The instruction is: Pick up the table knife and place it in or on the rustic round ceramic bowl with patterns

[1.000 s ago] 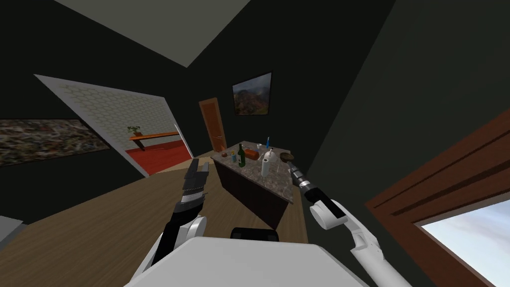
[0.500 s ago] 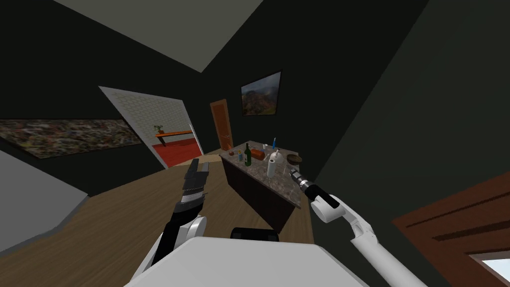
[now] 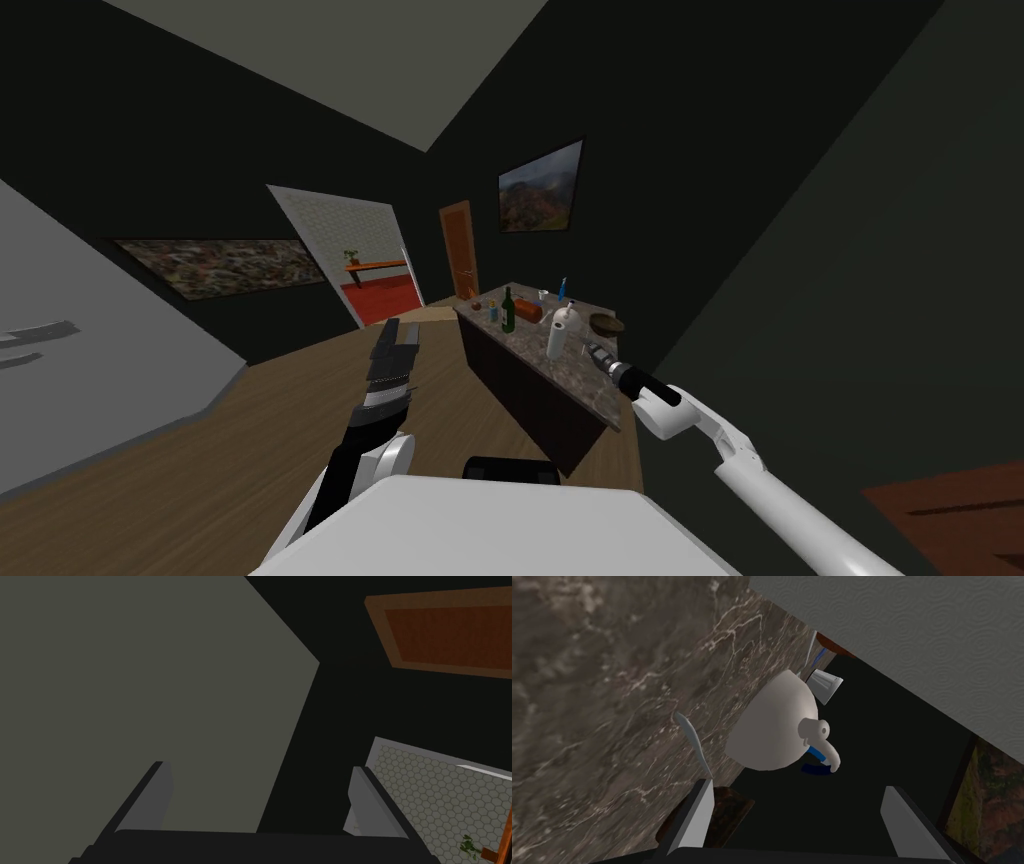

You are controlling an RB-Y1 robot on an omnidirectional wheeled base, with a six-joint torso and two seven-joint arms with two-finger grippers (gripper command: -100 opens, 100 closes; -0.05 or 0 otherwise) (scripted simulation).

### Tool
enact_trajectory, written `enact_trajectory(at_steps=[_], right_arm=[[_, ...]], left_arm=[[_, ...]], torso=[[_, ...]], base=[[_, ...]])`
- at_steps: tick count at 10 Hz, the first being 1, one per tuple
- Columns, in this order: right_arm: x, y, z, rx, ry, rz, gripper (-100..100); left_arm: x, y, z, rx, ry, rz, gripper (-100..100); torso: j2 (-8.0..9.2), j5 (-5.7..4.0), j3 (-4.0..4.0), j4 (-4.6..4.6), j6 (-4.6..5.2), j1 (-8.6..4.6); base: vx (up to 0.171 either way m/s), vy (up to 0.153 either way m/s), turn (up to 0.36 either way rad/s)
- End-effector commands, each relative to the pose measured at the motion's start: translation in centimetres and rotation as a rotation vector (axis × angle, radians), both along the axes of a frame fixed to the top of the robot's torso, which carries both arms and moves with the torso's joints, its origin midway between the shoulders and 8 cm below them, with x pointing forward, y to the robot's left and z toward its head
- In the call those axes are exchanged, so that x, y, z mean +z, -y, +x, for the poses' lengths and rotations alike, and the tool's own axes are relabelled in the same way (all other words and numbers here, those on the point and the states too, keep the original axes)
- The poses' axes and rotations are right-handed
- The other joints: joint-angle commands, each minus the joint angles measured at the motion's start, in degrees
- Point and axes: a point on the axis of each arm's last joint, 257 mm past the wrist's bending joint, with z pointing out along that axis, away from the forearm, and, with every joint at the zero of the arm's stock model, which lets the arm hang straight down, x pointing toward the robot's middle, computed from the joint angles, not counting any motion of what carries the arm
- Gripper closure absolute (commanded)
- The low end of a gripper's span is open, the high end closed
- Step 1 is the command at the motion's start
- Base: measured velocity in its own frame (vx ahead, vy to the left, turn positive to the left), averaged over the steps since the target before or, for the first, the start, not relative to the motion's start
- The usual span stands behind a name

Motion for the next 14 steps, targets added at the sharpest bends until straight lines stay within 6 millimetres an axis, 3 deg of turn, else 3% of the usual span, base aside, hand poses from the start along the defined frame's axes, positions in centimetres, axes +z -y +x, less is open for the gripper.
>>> enact_trajectory(at_steps=[1, 2, 5, 9, 10, 11, 12, 14], right_arm=[[-0.8, 0.8, 0.0, -0.01, -0.037, -0.022, -100], [-1.9, 2.6, 0.0, -0.026, -0.089, -0.058, -100], [-3.2, 4.7, -0.3, -0.05, -0.156, -0.098, -100], [-5.3, 10.9, -1.4, -0.121, -0.314, -0.205, -100], [-5.5, 11.0, -1.5, -0.124, -0.323, -0.207, -100], [-5.9, 13.1, -2.2, -0.151, -0.375, -0.24, -100], [-6.0, 13.1, -2.2, -0.151, -0.376, -0.24, -100], [-6.5, 17.1, -3.6, -0.204, -0.467, -0.296, -100]], left_arm=[[0.0, 0.0, 0.0, 0.0, 0.0, 0.0, 0], [0.0, 0.0, 0.0, 0.0, 0.0, 0.0, 0], [0.0, 0.0, 0.0, 0.0, 0.0, 0.0, 0], [0.0, 0.0, 0.0, 0.0, 0.0, 0.0, 0], [0.0, 0.0, 0.0, 0.0, 0.0, 0.0, 0], [0.0, 0.0, 0.0, 0.0, 0.0, 0.0, 0], [0.0, 0.0, 0.0, 0.0, 0.0, 0.0, 0], [0.0, 0.0, 0.0, 0.0, 0.0, 0.0, 0]], torso=[[0.0, 0.0, 0.0, 0.0, 0.0, 0.0], [0.01, -0.01, 0.0, 0.0, 0.05, -0.01], [0.0, 0.0, 0.0, 0.0, 0.01, 0.02], [0.0, -0.01, 0.0, 0.0, 0.09, 0.0], [-0.01, 0.0, -0.01, 0.0, 0.01, 0.02], [0.0, -0.01, 0.0, 0.0, 0.08, 0.0], [-0.01, 0.0, -0.01, 0.0, 0.03, 0.0], [0.0, 0.0, 0.0, 0.0, 0.05, 0.0]], base=[[-0.002, 0.008, 0.1], [-0.002, 0.02, 0.212], [-0.001, 0.014, 0.151], [0.001, 0.017, 0.214], [0.002, 0.008, 0.097], [0.002, 0.014, 0.2], [0.003, 0.006, 0.102], [0.006, 0.014, 0.214]])
